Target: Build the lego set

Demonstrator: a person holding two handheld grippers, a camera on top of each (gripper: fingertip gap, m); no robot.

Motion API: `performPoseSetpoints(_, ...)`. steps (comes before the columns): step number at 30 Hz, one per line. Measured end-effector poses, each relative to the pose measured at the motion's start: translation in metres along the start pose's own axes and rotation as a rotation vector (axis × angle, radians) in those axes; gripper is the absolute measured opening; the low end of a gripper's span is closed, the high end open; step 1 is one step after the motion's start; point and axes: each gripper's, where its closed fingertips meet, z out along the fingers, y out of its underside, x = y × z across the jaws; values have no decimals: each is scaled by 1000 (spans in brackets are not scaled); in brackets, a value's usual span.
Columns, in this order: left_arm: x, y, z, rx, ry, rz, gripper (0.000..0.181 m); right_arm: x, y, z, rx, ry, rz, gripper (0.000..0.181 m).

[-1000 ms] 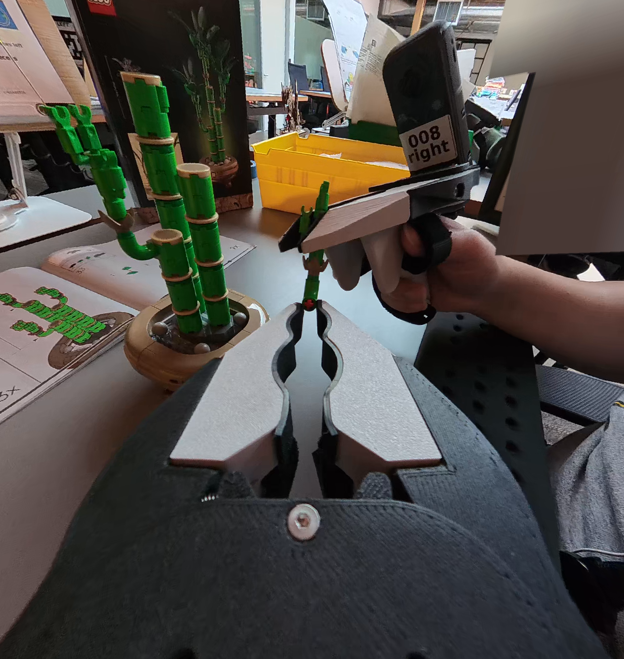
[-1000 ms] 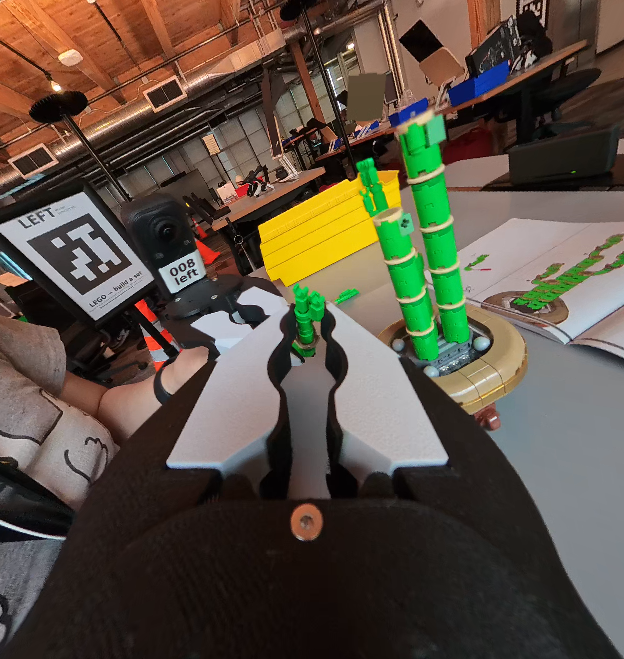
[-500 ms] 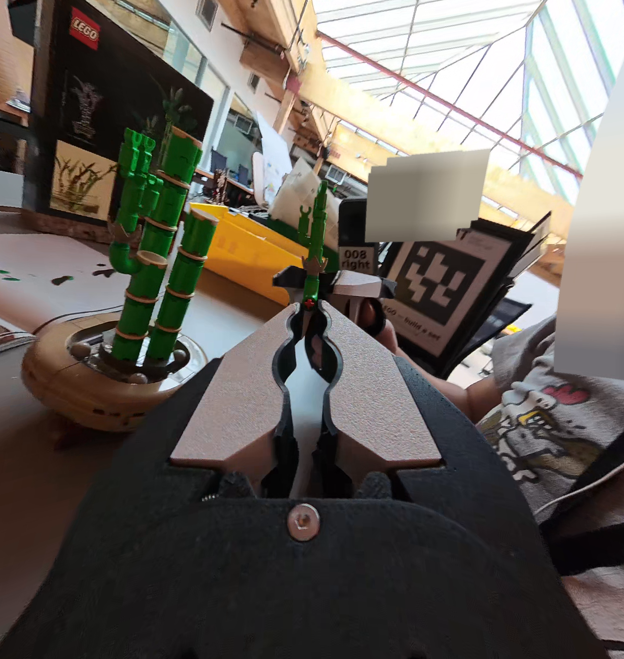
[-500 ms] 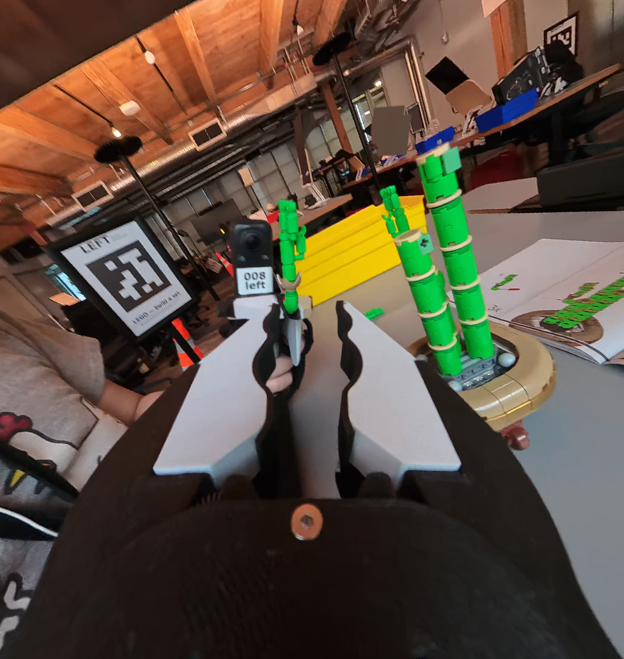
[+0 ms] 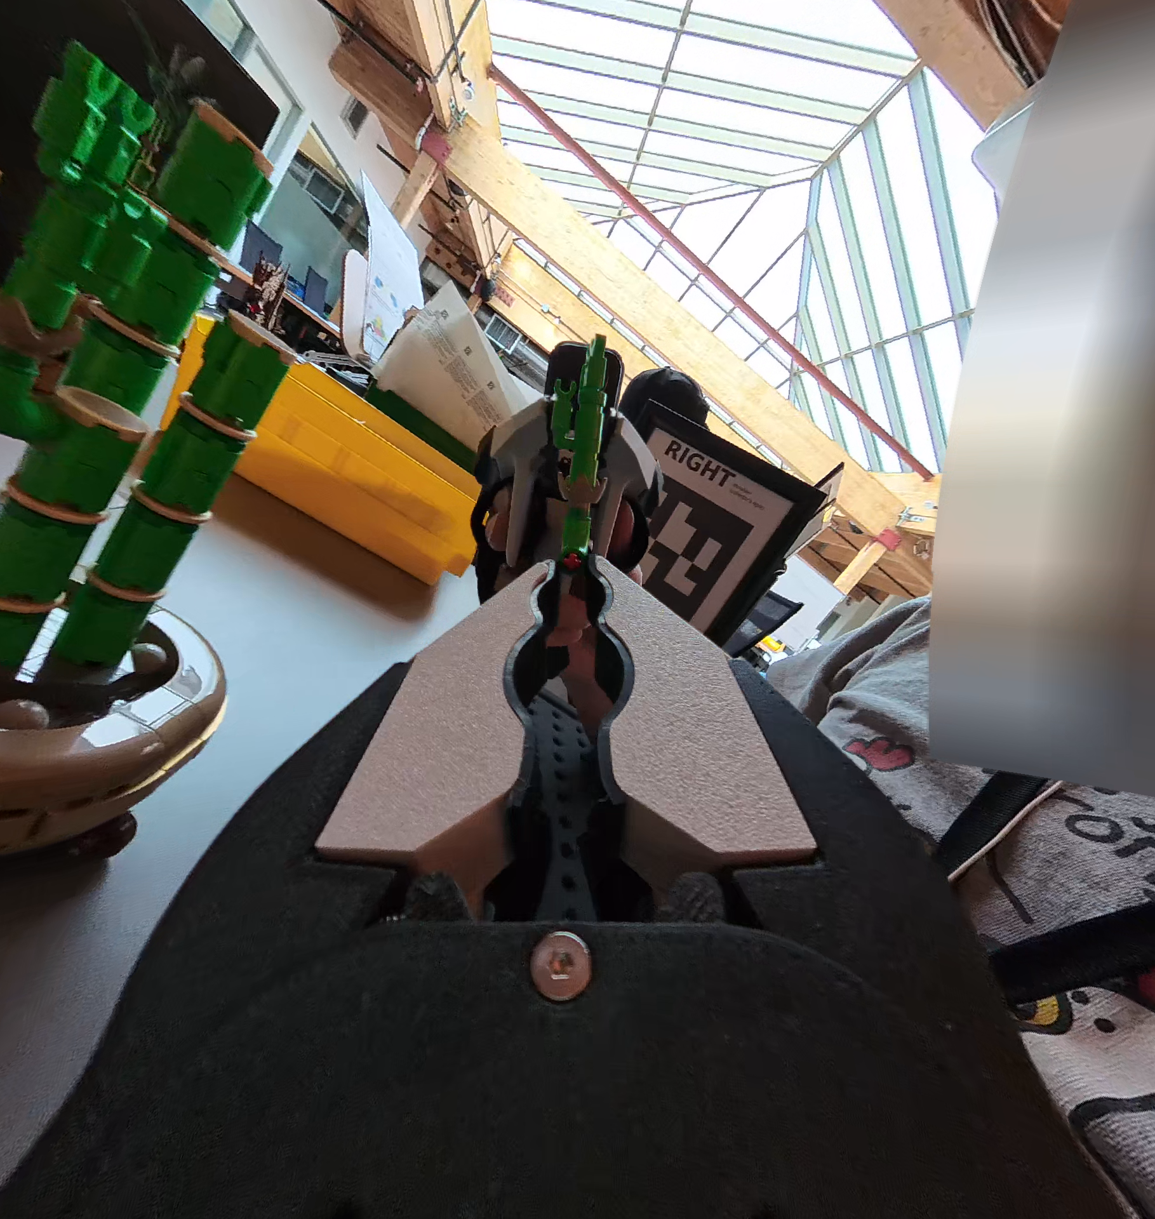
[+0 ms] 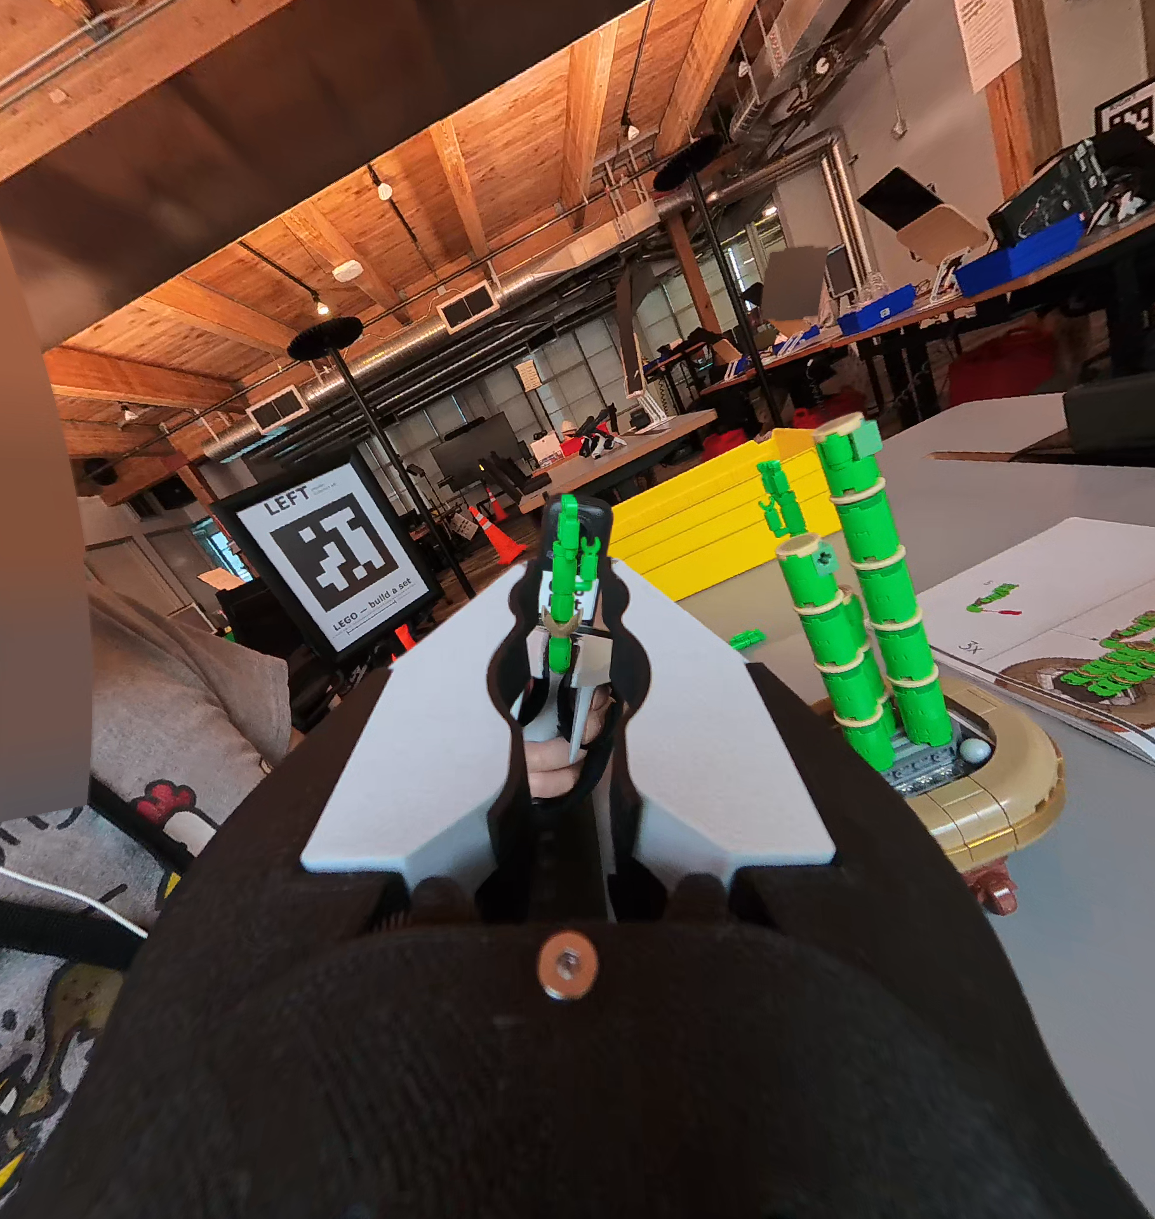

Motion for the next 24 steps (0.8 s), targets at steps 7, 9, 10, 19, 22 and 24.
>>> performPoseSetpoints(7,8,3,3,2,37,-28,5,-3,8,-2,-54,21,-74,0)
performPoseSetpoints(9,12,1,3,17,61,-49,5,10,3,-12,-31,125,-124,0)
performPoseSetpoints(10,13,0,3,25,72,-58,5,24,-1,-20,-21,219,-154,0)
performPoseSetpoints(19,23,-5,6,72,156,-137,5,3,-13,-38,15,144,-193,17)
performPoseSetpoints(22,24,-3,15,64,162,-146,5,-20,-11,-27,-2,8,-141,19)
performPoseSetpoints(24,25,-1,21,60,172,-155,5,-28,-14,-23,-6,-45,-105,19)
